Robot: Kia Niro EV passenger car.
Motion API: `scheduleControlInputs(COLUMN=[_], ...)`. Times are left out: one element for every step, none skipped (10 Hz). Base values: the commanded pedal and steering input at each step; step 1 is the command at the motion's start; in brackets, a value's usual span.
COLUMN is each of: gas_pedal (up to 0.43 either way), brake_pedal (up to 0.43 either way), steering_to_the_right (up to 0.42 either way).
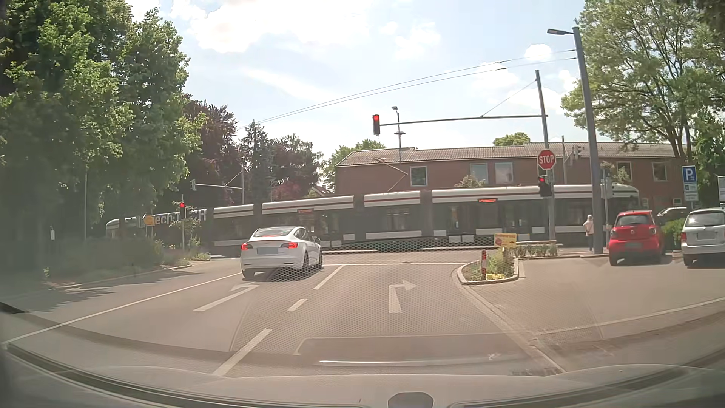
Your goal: Follow the waypoints while adhering to traffic rules and regulations
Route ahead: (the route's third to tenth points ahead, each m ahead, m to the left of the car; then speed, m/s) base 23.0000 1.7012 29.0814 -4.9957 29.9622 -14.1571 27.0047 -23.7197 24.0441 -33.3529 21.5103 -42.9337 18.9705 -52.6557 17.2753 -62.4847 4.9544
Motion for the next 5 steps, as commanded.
scheduleControlInputs(gas_pedal=[0.0, 0.0, 0.0, 0.0, 0.0], brake_pedal=[0.079, 0.073, 0.079, 0.085, 0.085], steering_to_the_right=[-0.004, -0.004, -0.005, -0.005, -0.005])
